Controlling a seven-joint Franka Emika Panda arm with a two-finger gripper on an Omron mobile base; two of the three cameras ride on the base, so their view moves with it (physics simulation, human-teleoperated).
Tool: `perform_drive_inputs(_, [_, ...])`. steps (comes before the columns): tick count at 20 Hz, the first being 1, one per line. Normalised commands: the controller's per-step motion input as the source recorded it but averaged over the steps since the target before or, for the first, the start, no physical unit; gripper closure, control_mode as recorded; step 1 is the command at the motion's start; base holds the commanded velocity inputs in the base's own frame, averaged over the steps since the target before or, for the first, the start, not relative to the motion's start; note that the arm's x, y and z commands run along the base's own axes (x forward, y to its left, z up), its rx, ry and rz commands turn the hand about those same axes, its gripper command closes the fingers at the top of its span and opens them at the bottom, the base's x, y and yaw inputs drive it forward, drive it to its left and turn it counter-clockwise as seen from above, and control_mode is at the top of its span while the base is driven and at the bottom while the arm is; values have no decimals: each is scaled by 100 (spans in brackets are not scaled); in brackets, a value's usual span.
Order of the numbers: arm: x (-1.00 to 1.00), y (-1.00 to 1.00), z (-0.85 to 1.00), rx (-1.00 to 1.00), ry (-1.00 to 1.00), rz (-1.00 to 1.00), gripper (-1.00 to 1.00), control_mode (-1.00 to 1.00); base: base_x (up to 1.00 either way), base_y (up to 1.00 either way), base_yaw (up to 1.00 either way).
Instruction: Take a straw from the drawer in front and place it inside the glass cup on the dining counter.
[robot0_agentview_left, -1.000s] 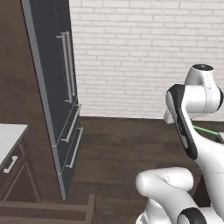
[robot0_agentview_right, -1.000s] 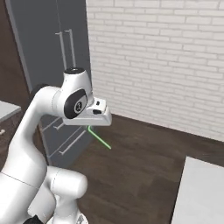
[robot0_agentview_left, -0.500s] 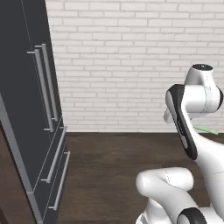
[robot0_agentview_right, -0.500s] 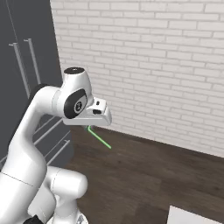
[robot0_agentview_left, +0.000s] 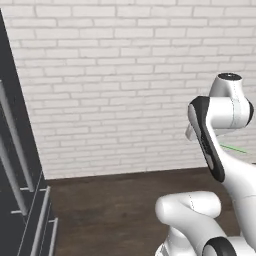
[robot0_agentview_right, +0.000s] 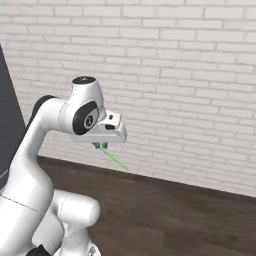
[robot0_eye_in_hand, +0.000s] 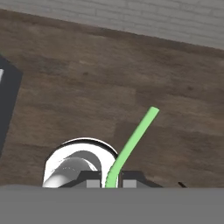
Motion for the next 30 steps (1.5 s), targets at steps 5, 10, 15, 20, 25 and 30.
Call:
perform_drive_inputs(5, [0, 0, 0, 0, 0, 0, 100, 100, 94, -3, -48])
perform_drive_inputs(10, [0, 0, 0, 0, 0, 0, 100, 100, 69, 0, -58])
perform_drive_inputs(15, [0, 0, 0, 0, 0, 0, 100, 100, 48, 0, -65])
perform_drive_inputs(20, [0, 0, 0, 0, 0, 0, 100, 100, 39, 0, -67])
perform_drive_inputs(25, [0, 0, 0, 0, 0, 0, 100, 100, 39, 0, -67])
perform_drive_inputs(30, [0, 0, 0, 0, 0, 0, 100, 100, 40, 0, -67])
